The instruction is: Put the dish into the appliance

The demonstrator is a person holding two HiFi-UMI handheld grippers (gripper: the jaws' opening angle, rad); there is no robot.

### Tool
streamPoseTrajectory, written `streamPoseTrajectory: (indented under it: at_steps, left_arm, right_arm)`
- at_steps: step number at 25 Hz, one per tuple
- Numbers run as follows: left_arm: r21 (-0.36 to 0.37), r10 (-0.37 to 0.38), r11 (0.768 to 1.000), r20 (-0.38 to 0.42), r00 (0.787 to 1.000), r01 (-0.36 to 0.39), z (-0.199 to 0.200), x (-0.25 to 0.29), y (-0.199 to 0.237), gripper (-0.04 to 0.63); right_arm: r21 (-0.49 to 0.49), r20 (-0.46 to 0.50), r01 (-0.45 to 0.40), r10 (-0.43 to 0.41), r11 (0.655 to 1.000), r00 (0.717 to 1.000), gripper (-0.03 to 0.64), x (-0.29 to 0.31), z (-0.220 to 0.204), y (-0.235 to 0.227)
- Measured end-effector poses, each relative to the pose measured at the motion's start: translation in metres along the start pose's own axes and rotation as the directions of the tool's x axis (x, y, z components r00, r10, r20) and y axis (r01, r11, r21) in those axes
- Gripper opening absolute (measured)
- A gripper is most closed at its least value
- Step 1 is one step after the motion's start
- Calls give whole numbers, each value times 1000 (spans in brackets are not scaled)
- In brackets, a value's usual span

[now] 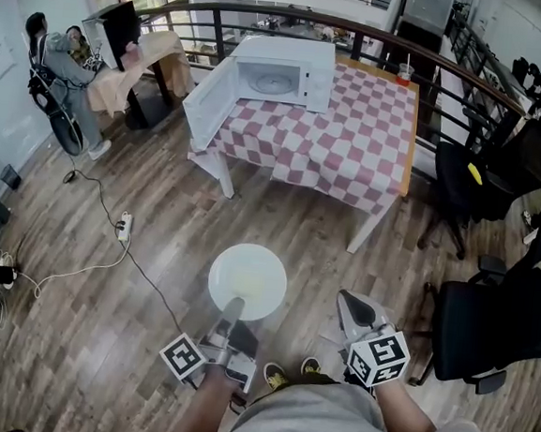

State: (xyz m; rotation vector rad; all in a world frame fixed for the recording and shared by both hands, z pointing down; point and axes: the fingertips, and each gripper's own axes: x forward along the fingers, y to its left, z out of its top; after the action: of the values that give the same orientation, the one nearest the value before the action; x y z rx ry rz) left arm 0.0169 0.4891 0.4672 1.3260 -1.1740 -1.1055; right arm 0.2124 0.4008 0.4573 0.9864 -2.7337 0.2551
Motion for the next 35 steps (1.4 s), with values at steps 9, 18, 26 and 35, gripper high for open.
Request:
streamPoseTrajectory:
  at_steps: [9, 18, 26, 35]
  left_arm:
    - [-7, -7, 1000, -28, 1000, 7, 8, -4, 3, 25]
    - [-4, -14, 1000, -34, 999, 14, 16, 12, 9, 26]
    - [1, -7, 1000, -40, 999, 7, 32, 47, 13, 26]
    - [2, -10, 1000, -50, 999, 11, 56, 115, 16, 26]
  right_arm:
    - [-11, 6, 0, 0, 1000, 1000, -3, 4, -1, 18]
    - [-9, 23, 5, -5, 1000, 1000, -3, 20, -2, 11]
    - [7, 22, 4, -4, 1000, 1000, -3, 52, 1, -6]
    - [25, 17, -2, 2, 1000, 1000, -3, 113, 15, -45]
